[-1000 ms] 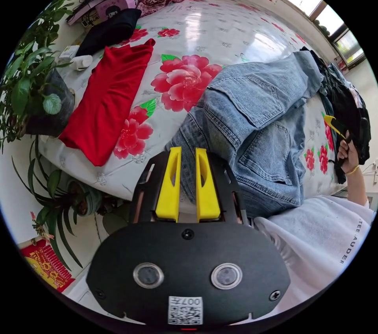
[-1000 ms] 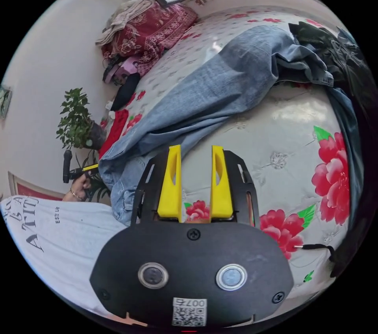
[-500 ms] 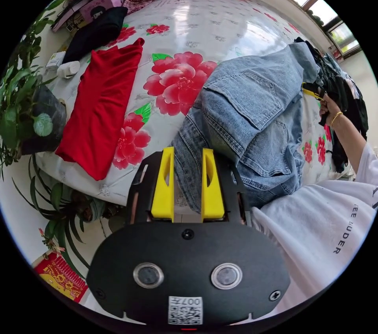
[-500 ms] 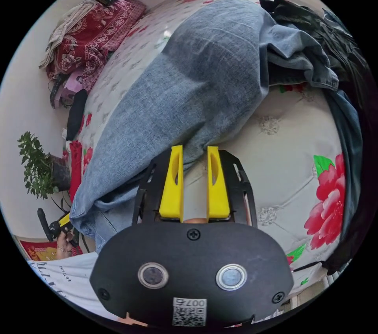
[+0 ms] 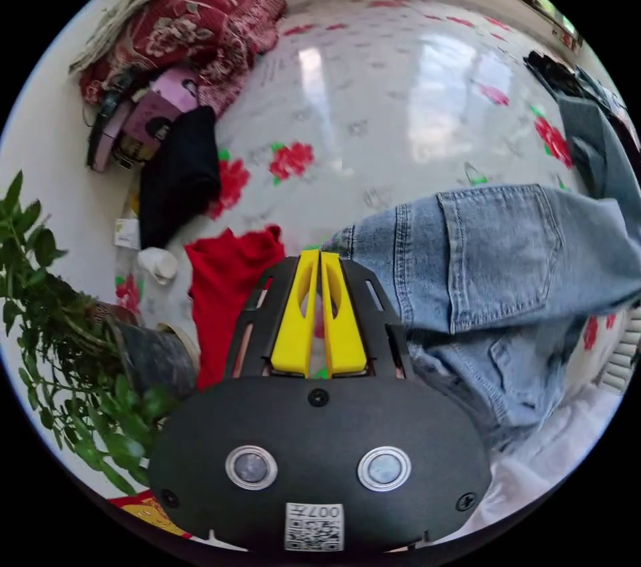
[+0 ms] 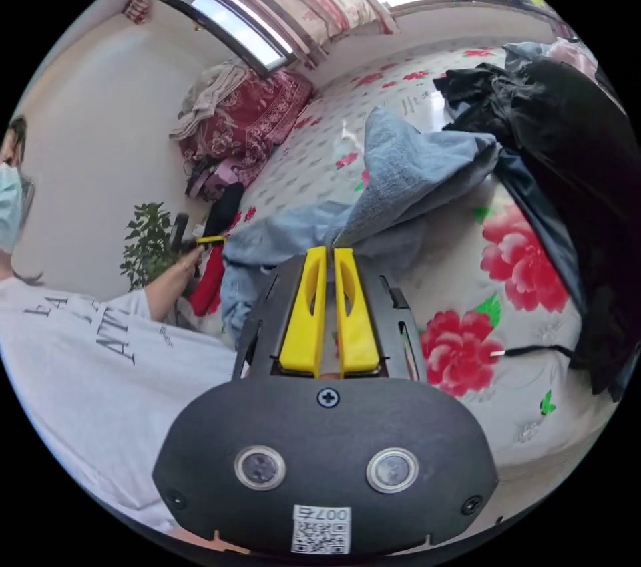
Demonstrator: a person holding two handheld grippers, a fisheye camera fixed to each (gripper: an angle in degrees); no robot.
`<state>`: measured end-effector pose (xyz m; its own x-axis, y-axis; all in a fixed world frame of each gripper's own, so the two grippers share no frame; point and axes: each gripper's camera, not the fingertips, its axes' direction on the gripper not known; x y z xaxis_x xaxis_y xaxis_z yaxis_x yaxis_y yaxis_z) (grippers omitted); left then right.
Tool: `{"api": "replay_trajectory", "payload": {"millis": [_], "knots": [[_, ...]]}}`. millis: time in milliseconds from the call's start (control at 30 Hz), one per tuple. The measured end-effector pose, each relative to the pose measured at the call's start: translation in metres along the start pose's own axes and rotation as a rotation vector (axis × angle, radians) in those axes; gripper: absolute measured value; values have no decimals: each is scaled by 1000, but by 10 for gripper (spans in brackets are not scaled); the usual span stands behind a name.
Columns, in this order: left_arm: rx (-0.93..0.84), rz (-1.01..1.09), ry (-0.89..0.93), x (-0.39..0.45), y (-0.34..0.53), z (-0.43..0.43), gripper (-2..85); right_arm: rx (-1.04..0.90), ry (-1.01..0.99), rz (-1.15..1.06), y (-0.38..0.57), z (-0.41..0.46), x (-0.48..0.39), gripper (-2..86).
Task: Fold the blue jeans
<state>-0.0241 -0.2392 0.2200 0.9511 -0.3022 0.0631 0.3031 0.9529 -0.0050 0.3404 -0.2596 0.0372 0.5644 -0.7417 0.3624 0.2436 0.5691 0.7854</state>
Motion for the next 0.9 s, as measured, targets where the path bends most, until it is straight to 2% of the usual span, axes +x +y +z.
{"api": "replay_trajectory", "payload": {"millis": [100, 167, 300, 433, 500, 567, 600, 667, 733, 867, 900], "knots": [[17, -102, -80, -10, -24, -12, 1, -119, 11, 43, 37, 19, -4, 34], [9, -152, -97, -13, -18, -18, 17, -93, 43, 91, 49, 20, 2, 48], [89, -165, 56, -6, 47, -36, 63, 38, 65, 145, 39, 8, 24, 75], [67, -102, 265, 7, 86, -27, 103, 56, 178, -20, -16, 18, 15, 92], [12, -36, 296, 24, 82, -16, 105, 26, 213, -117, -47, 37, 3, 96], [-70, 43, 264, 49, 76, 4, 100, -27, 252, -197, -72, 69, -8, 98], [-133, 108, 193, 67, 77, 21, 93, -106, 289, -238, -84, 99, -13, 98], [-89, 145, 173, 80, 86, 23, 75, -311, 318, -250, -91, 154, -11, 88], [-125, 170, 148, 84, 95, 18, 66, -508, 320, -194, -83, 196, 0, 64], [-176, 186, 232, 69, 121, 7, 57, -342, 272, -158, -74, 147, -7, 23], [-163, 142, 271, 54, 128, -1, 52, -240, 267, -180, -67, 117, -14, 15]]}}
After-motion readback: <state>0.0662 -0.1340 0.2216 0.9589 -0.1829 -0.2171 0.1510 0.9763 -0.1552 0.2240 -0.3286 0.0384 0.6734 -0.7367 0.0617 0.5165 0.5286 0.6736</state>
